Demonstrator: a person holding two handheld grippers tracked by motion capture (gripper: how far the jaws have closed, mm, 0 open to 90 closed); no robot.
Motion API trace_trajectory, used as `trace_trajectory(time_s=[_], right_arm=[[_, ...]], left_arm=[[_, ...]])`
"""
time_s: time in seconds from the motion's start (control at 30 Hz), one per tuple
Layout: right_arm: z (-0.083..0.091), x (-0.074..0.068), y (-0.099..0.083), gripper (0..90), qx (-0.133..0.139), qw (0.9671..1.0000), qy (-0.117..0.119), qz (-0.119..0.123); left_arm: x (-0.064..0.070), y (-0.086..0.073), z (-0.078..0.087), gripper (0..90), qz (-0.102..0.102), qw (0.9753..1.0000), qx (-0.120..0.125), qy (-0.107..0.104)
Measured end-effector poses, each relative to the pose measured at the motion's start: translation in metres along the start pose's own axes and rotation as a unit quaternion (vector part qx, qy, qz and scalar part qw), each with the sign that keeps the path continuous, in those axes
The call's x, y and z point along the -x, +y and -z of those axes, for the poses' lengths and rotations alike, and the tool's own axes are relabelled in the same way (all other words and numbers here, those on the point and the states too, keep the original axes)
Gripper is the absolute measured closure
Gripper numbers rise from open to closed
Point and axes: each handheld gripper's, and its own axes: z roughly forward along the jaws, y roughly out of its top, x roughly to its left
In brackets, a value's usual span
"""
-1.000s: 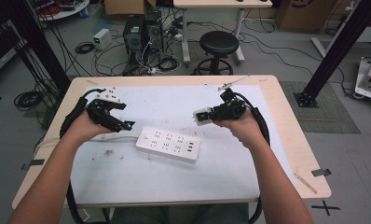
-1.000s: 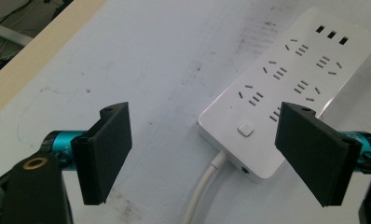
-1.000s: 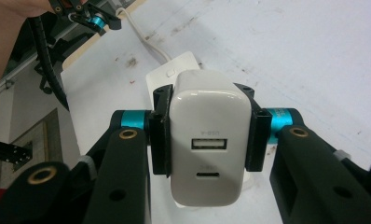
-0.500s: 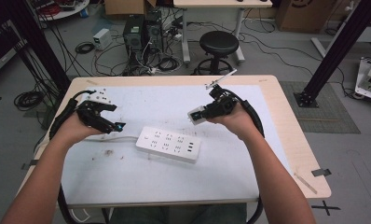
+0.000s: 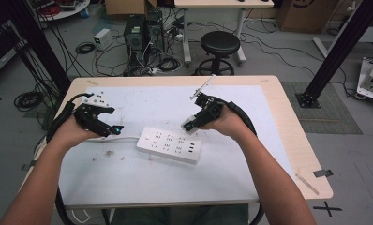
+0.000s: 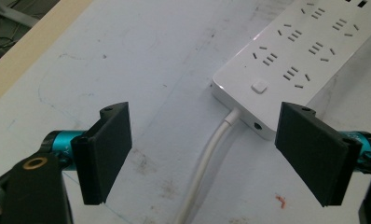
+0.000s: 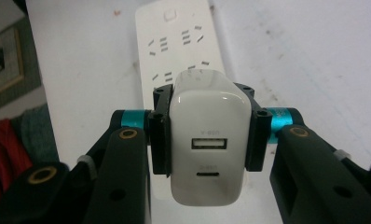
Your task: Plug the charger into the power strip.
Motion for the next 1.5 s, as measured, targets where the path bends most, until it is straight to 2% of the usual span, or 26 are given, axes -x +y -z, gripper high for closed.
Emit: trace_trajectory(time_s=[0.17, 0.23, 0.3, 0.5, 0.6, 0.63, 0.77, 0.83, 0.87, 0.97, 1.03, 1.1, 1.2, 1.23, 1.37, 1.4, 1.5], right_arm=[[-0.016, -0.001, 0.006, 63.1, -0.033, 0.9993, 0.006, 0.018], [-0.019, -0.001, 0.008, 63.1, -0.038, 0.9989, 0.005, 0.025], [-0.028, -0.004, 0.011, 63.1, -0.063, 0.9975, 0.004, 0.033], [-0.038, -0.004, 0.018, 63.1, -0.097, 0.9941, -0.005, 0.049], [-0.039, -0.005, 0.019, 63.1, -0.101, 0.9936, -0.006, 0.050], [-0.044, -0.005, 0.021, 63.1, -0.114, 0.9917, -0.014, 0.058], [-0.050, -0.006, 0.023, 63.1, -0.133, 0.9888, -0.022, 0.065], [-0.050, -0.007, 0.023, 63.1, -0.136, 0.9881, -0.027, 0.065], [-0.051, -0.007, 0.024, 63.2, -0.138, 0.9874, -0.028, 0.071], [-0.052, -0.008, 0.025, 63.2, -0.139, 0.9872, -0.029, 0.073], [-0.055, -0.013, 0.029, 63.2, -0.159, 0.9821, -0.043, 0.092], [-0.057, -0.016, 0.033, 63.3, -0.169, 0.9790, -0.049, 0.102], [-0.057, -0.016, 0.034, 63.3, -0.174, 0.9780, -0.050, 0.104], [-0.059, -0.018, 0.037, 63.4, -0.181, 0.9757, -0.053, 0.110], [-0.060, -0.021, 0.038, 63.4, -0.182, 0.9742, -0.061, 0.119], [-0.061, -0.023, 0.038, 63.5, -0.184, 0.9719, -0.067, 0.131], [-0.062, -0.026, 0.039, 63.5, -0.183, 0.9715, -0.073, 0.132]], left_arm=[[0.000, -0.004, 0.002, 18.7, 0.001, 1.0000, -0.002, 0.002], [0.001, -0.005, 0.002, 18.7, 0.002, 1.0000, -0.001, 0.002], [0.000, -0.007, 0.003, 18.7, 0.003, 1.0000, 0.001, 0.003], [-0.001, -0.008, 0.003, 18.7, 0.002, 1.0000, 0.000, 0.003], [-0.001, -0.008, 0.003, 18.7, 0.002, 1.0000, 0.000, 0.003], [-0.001, -0.010, 0.002, 18.7, 0.003, 1.0000, 0.003, 0.004], [-0.002, -0.011, 0.003, 18.7, -0.002, 1.0000, 0.001, 0.003], [-0.002, -0.011, 0.003, 18.7, -0.002, 1.0000, 0.001, 0.003], [-0.001, -0.013, 0.003, 18.7, 0.005, 1.0000, 0.006, 0.004], [-0.001, -0.013, 0.003, 18.7, 0.003, 1.0000, 0.004, 0.004], [0.000, -0.014, 0.002, 18.7, 0.005, 1.0000, 0.005, 0.004], [0.000, -0.014, 0.001, 18.7, -0.001, 1.0000, 0.002, 0.003], [0.000, -0.014, 0.001, 18.7, 0.002, 1.0000, 0.004, 0.002], [0.001, -0.013, 0.000, 18.7, -0.001, 1.0000, 0.002, 0.001], [0.001, -0.013, -0.001, 18.7, -0.002, 1.0000, 0.003, 0.001], [0.001, -0.011, -0.004, 18.7, 0.000, 1.0000, 0.004, -0.001], [0.002, -0.011, -0.006, 18.7, -0.002, 1.0000, 0.003, -0.001]])
